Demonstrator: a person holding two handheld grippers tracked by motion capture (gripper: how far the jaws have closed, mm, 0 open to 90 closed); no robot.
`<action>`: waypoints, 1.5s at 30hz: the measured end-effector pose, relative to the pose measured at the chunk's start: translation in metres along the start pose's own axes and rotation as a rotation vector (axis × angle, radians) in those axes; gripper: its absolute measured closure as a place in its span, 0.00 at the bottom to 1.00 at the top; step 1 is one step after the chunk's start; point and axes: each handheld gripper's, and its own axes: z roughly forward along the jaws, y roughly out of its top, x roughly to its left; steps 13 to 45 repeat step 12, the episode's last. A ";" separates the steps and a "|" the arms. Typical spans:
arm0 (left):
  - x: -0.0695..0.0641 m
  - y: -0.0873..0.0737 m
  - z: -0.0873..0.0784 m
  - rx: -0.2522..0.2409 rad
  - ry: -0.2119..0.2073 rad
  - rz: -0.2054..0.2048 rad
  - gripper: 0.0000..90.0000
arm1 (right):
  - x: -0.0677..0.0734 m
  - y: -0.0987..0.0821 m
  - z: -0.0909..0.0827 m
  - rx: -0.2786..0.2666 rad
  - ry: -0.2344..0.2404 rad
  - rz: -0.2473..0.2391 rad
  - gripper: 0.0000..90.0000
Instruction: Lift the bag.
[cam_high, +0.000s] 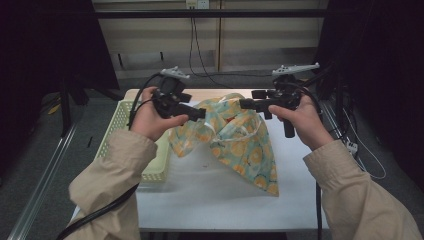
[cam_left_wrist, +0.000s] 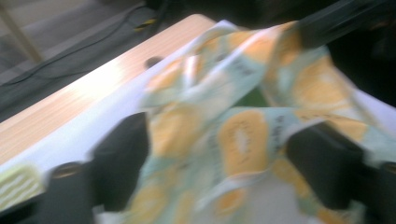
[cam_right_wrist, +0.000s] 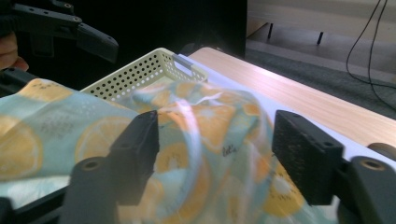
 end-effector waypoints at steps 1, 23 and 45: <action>0.003 -0.007 -0.006 -0.002 -0.003 0.001 0.15 | 0.001 0.000 -0.005 -0.007 -0.014 -0.012 0.33; 0.015 -0.100 -0.025 -0.022 -0.052 -0.029 0.08 | -0.013 -0.056 -0.047 0.011 -0.054 -0.047 0.26; 0.015 -0.100 -0.025 -0.022 -0.052 -0.029 0.08 | -0.013 -0.056 -0.047 0.011 -0.054 -0.047 0.26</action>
